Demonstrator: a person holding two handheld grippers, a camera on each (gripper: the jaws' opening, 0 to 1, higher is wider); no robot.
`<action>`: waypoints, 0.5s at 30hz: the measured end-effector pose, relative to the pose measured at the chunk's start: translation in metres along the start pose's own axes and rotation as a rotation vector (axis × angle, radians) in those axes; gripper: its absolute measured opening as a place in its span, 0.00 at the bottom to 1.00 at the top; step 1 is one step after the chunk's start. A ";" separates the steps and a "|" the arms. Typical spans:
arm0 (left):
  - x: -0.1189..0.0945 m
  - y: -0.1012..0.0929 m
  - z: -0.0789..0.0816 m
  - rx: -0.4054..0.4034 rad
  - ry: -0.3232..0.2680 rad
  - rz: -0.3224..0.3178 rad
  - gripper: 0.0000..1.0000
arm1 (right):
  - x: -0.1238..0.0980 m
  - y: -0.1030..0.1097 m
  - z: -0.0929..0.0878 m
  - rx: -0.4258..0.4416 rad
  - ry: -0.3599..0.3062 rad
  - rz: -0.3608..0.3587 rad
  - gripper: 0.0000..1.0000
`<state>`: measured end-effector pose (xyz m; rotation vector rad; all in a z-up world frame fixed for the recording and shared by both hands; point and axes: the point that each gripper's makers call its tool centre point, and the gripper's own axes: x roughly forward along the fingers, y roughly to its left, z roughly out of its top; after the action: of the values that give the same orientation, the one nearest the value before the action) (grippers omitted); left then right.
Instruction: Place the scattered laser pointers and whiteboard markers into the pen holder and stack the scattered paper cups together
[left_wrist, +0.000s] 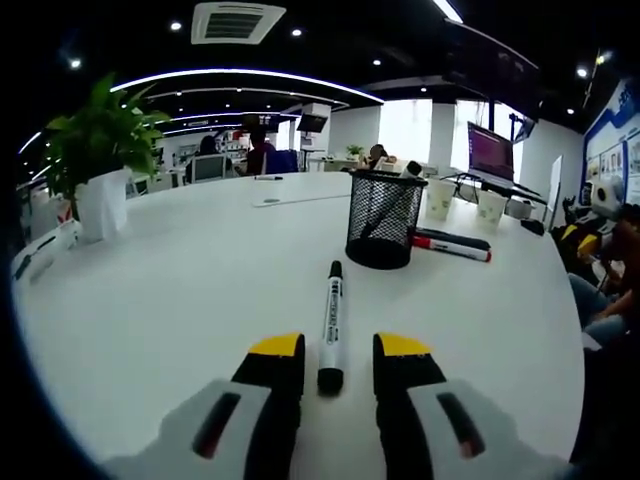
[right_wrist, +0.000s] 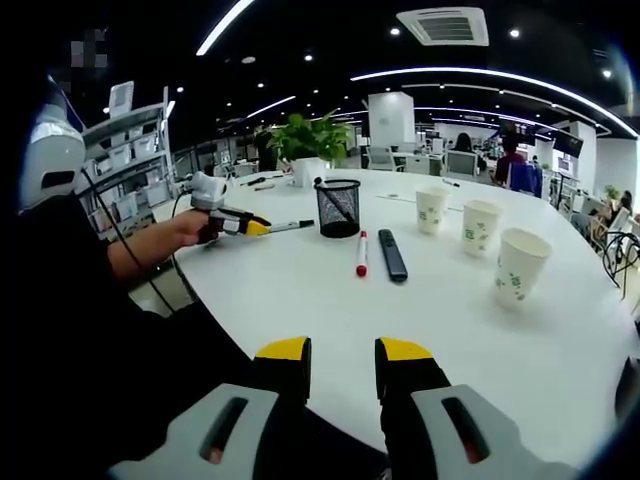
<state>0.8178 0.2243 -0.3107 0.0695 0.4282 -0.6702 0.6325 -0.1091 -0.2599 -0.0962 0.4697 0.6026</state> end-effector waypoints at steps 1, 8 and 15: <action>0.001 0.000 0.000 -0.001 0.002 0.000 0.29 | 0.000 0.000 0.000 0.000 0.000 0.000 0.29; 0.001 0.003 -0.001 0.000 -0.002 0.008 0.28 | 0.001 0.001 0.001 -0.001 0.002 0.002 0.28; 0.002 0.004 -0.002 0.006 -0.004 0.016 0.27 | 0.000 -0.001 0.002 -0.003 0.003 -0.004 0.28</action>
<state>0.8209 0.2270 -0.3137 0.0768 0.4218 -0.6561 0.6338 -0.1093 -0.2584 -0.1010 0.4711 0.5997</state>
